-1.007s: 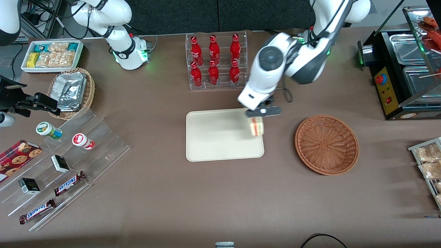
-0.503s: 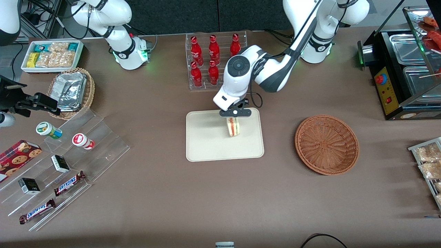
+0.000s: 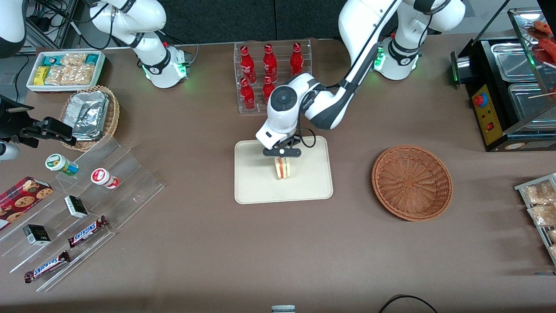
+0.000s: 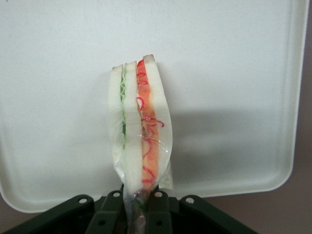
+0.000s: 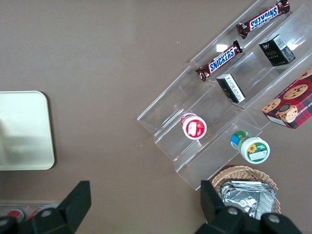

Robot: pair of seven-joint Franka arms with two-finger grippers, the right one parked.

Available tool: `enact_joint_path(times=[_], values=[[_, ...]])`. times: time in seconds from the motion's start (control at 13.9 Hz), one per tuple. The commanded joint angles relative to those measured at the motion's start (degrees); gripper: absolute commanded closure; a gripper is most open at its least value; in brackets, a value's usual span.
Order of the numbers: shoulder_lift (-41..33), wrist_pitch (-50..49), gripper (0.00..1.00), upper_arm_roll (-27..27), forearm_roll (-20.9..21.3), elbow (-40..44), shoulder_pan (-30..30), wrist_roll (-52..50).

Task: Place sandwich from basket to tray
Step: 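Lower the sandwich onto the tray and open the left gripper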

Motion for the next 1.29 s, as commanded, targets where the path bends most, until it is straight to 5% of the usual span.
enact_joint_path(times=[0.0, 0.5, 0.58, 0.65, 0.72, 0.93, 1.22], values=[[0.8, 0.1, 1.00, 0.9, 1.1, 2.2, -0.5, 0.3], [3.3, 0.0, 1.00, 0.9, 1.3, 4.0, -0.7, 0.5], [3.3, -0.2, 0.74, 0.9, 1.3, 3.9, -0.7, 0.5], [3.3, -0.3, 0.31, 0.9, 1.3, 4.1, -0.7, 0.4], [3.2, -0.6, 0.04, 1.0, 1.3, 4.1, -0.7, 0.3], [1.6, -4.6, 0.00, 1.0, 1.1, 4.7, -0.4, -0.3], [-3.4, -22.1, 0.00, 1.0, -0.6, 10.9, 4.5, -0.4]])
